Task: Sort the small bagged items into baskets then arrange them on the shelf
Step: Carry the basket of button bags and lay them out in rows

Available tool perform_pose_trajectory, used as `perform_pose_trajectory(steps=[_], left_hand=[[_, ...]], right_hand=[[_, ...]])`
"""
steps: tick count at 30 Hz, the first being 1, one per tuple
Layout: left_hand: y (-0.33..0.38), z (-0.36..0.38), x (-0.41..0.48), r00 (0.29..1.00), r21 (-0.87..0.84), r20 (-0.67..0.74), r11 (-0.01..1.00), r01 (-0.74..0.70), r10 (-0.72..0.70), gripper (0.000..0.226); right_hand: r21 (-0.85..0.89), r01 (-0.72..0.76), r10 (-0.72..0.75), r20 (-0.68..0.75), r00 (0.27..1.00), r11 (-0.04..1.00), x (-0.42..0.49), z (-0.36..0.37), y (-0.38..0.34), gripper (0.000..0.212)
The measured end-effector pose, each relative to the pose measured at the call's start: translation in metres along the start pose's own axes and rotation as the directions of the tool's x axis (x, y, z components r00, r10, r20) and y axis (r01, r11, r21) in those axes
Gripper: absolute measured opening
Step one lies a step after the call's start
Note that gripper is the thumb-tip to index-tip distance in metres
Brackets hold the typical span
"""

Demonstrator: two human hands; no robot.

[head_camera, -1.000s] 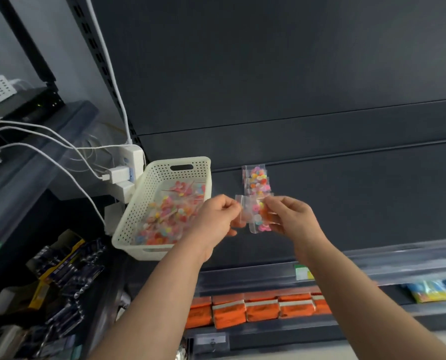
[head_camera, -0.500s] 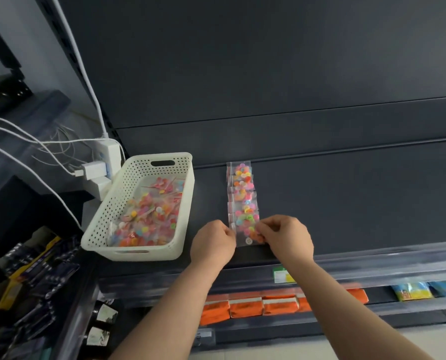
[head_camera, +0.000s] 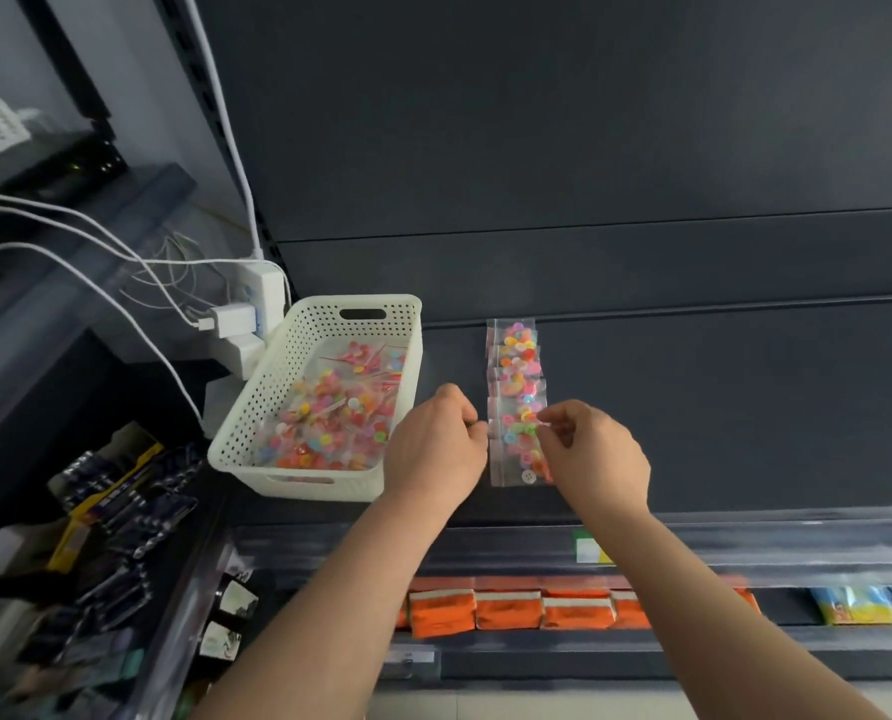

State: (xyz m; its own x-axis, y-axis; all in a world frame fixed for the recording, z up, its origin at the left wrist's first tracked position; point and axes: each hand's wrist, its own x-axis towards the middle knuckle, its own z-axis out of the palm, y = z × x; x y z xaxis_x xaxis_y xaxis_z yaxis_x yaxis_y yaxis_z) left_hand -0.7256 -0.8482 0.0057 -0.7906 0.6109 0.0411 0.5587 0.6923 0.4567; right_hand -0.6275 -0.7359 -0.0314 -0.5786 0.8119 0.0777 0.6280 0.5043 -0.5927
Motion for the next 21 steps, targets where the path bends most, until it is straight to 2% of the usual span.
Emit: perform_pose_trajectory(steps=[2,5,11,16,21], left_hand=[[-0.009,-0.022,0.003,0.998,0.02,-0.059,1.0,0.008,-0.007,0.01],[-0.04,-0.049,0.009,0.991,0.056,-0.1,0.994,0.098,-0.093,0.009],[-0.109,-0.074,0.018,0.964,0.157,0.022,0.953,0.258,-0.264,0.007],[-0.127,-0.075,0.026,0.967,0.175,0.114,0.963,0.207,-0.229,0.01],[-0.124,-0.065,0.036,0.969,0.155,0.208,0.983,0.101,-0.133,0.021]], right_hand=[[-0.076,0.11,-0.109,0.016,0.994,0.991,0.001,0.001,-0.015,0.017],[-0.152,0.251,-0.247,0.046,0.968,0.956,-0.001,0.007,-0.039,0.02],[-0.192,0.422,-0.41,0.104,0.906,0.886,-0.01,0.031,-0.083,0.022],[-0.111,0.477,-0.47,0.084,0.879,0.872,-0.016,0.043,-0.106,0.027],[-0.121,0.448,-0.437,0.106,0.893,0.886,-0.018,0.046,-0.109,0.032]])
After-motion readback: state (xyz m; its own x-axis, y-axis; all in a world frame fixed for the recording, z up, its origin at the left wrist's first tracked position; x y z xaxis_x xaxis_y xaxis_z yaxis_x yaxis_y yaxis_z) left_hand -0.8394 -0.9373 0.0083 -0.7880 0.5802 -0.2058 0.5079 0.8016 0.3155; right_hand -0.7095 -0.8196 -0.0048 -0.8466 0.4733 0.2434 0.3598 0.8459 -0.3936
